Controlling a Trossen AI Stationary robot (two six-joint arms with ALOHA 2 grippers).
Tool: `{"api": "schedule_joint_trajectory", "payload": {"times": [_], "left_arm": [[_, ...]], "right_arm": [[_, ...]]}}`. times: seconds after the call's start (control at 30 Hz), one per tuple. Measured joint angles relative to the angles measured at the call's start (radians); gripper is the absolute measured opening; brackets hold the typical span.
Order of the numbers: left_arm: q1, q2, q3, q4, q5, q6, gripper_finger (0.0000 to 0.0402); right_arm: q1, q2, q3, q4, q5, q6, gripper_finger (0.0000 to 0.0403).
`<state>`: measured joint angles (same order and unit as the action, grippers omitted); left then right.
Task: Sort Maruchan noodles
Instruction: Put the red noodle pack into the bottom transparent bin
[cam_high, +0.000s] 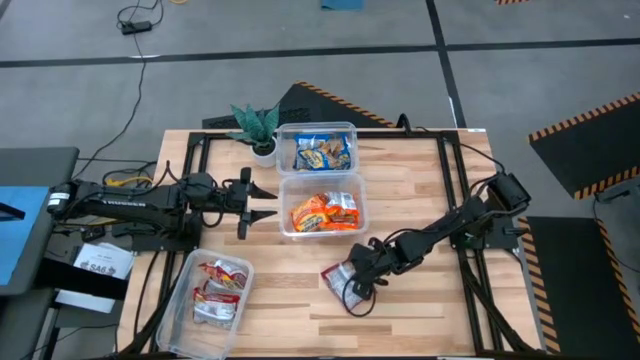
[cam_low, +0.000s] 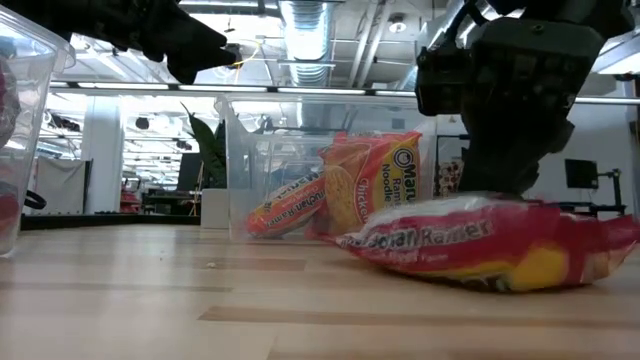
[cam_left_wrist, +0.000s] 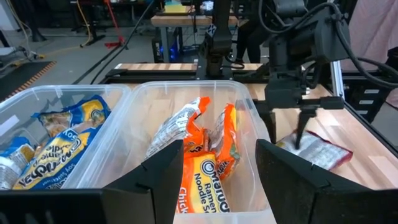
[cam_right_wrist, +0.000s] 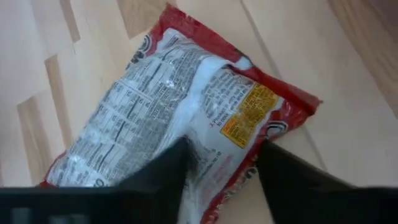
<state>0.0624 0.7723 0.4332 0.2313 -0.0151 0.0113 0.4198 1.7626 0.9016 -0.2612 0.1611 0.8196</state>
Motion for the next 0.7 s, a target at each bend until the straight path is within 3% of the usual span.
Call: {"api": "schedule_joint_trajectory", "payload": {"times": [0.17, 0.47, 0.7], "left_arm": [[0.0, 0.0, 0.0, 0.007, -0.026, 0.0, 0.0187], [0.0, -0.003, 0.008, 0.011, -0.178, -0.013, 0.0187], [0.0, -0.038, 0.029, 0.019, -0.176, -0.068, 0.0187]], "right_arm": [[0.0, -0.006, -0.005, -0.005, 0.0, -0.031, 0.003], [-0.018, -0.188, -0.017, -0.137, -0.051, -0.089, 0.0016], [-0.013, -0.354, -0.014, 0.046, -0.04, -0.249, 0.0016]]}}
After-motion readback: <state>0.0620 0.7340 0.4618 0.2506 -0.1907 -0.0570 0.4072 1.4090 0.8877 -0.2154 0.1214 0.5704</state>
